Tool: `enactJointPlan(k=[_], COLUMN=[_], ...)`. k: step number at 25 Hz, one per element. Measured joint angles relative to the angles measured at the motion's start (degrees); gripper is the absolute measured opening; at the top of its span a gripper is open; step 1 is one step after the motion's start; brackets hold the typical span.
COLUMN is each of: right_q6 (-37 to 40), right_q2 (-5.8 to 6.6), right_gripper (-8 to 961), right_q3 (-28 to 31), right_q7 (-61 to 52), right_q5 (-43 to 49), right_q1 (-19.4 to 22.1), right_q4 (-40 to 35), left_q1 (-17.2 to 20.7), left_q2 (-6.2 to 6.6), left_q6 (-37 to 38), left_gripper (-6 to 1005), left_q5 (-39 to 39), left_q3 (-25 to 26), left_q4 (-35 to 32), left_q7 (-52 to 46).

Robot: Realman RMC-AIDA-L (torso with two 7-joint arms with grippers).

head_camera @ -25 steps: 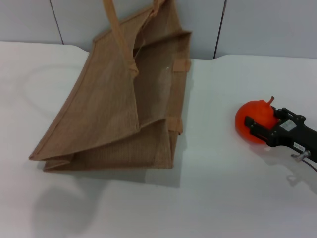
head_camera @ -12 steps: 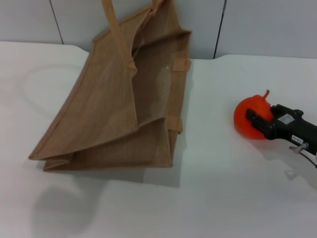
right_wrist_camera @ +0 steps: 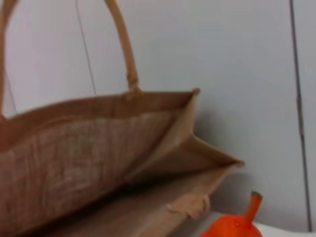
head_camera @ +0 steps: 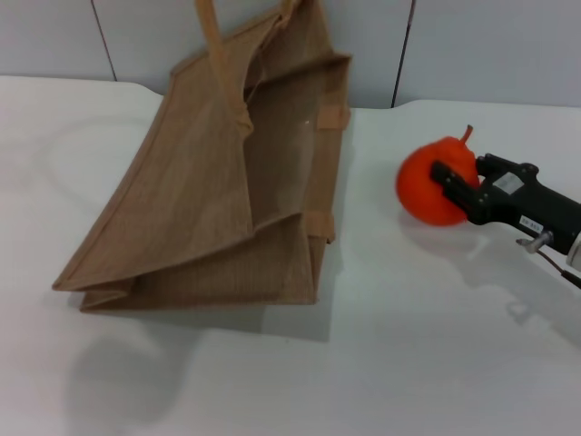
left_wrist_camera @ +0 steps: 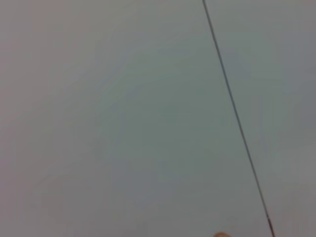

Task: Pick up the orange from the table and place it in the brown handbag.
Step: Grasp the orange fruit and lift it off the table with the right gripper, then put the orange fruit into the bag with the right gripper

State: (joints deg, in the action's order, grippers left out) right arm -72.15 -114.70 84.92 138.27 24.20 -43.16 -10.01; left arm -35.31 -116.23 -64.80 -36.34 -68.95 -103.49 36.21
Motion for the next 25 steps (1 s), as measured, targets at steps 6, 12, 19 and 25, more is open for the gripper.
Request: enactJointPlan(k=[6,12,19,25], right_q6=[-6.1,-8.2,-6.6,-4.9], right_q2=[0.15,0.24,-0.35,-0.50], right_gripper=[394,353,267,218], right_q3=[0.0,-4.7,-8.2,-9.8], right_q7=[-0.1,0.2,0.5,0.4], right_q5=[0.0,0.7,0.8,1.2], right_q1=[-1.2,-1.6,-3.1,-4.9], right_q4=[0.6,5.1,5.8,5.9], left_q1=[-0.7,-2.2,-3.3,-4.7], left_q2=[-0.04,-0.05,-0.14,-0.14], left_q6=[0.3,0.8,2.4,2.8], left_gripper=[115,115,115,115], left_q5=[0.0,-0.4,-1.3,-2.7], left_q3=[-1.3,-2.3,-5.7,-8.0], left_q4=[0.9,1.9,2.3,2.8], left_q7=[0.1,0.0,-0.3,-0.8])
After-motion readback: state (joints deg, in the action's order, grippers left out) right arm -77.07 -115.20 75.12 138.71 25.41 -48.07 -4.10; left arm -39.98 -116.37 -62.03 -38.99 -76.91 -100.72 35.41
